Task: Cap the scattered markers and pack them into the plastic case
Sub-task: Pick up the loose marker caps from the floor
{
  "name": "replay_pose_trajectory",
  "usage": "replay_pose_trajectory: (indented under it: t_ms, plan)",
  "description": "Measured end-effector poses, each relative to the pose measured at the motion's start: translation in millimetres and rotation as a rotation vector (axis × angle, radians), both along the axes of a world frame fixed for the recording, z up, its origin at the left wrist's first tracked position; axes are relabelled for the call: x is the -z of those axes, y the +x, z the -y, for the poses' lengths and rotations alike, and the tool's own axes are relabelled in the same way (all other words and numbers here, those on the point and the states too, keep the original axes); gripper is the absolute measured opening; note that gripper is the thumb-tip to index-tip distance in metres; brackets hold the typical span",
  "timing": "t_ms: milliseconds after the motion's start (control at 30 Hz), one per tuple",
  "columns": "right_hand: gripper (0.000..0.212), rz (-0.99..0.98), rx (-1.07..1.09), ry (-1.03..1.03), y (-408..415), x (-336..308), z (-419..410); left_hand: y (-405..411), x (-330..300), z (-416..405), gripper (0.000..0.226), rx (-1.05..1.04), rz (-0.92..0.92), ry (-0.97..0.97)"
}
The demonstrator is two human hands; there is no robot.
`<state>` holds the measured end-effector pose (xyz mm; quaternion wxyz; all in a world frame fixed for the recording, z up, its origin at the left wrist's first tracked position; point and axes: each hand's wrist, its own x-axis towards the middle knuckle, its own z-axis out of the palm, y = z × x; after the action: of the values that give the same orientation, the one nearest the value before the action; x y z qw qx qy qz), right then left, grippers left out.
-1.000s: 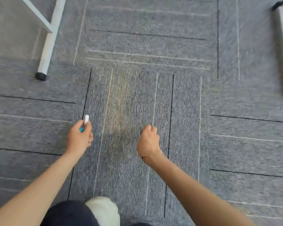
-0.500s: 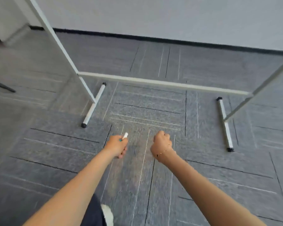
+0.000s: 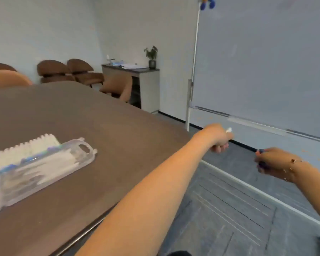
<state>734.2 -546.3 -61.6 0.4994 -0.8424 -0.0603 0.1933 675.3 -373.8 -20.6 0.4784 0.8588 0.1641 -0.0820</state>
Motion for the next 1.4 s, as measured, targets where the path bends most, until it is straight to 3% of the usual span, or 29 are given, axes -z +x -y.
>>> replay_pose_trajectory:
  t_ms: [67, 200, 467, 567, 733, 833, 967, 1167, 1400]
  plan:
    - [0.035, -0.024, -0.042, 0.130, -24, -32, -35, -40, -51, -39, 0.036, -0.006, 0.059, -0.020]
    - [0.038, 0.006, -0.230, 0.169, -65, -63, -131, -142, -104, -159, 0.038, -0.139, 0.078, 0.140]
    - [0.029, 0.204, -0.719, -0.148, -139, -71, -371, -337, -92, -383, 0.025, -0.497, -0.071, 0.240]
    - [0.020, 0.234, -0.809, -0.136, -169, -71, -452, -375, -71, -438, 0.022, -0.586, -0.085, 0.277]
    - [0.017, 0.432, -0.974, -0.070, -212, -37, -561, -390, -13, -488, 0.021, -0.633, -0.107, 0.379]
    - [0.020, 0.535, -1.110, -0.112, -224, -17, -611, -381, 20, -510, 0.020, -0.681, -0.032, 0.335]
    - [0.021, 0.630, -1.261, -0.179, -228, -4, -659, -360, 43, -529, 0.015, -0.592, 0.014, 0.394]
    - [0.017, 0.702, -1.395, -0.198, -225, 17, -695, -343, 57, -550, 0.015, -0.447, -0.004, 0.615]
    - [0.028, 0.612, -1.440, -0.044, -215, 26, -692, -355, 76, -560, 0.014, -0.492, 0.173, 0.578]
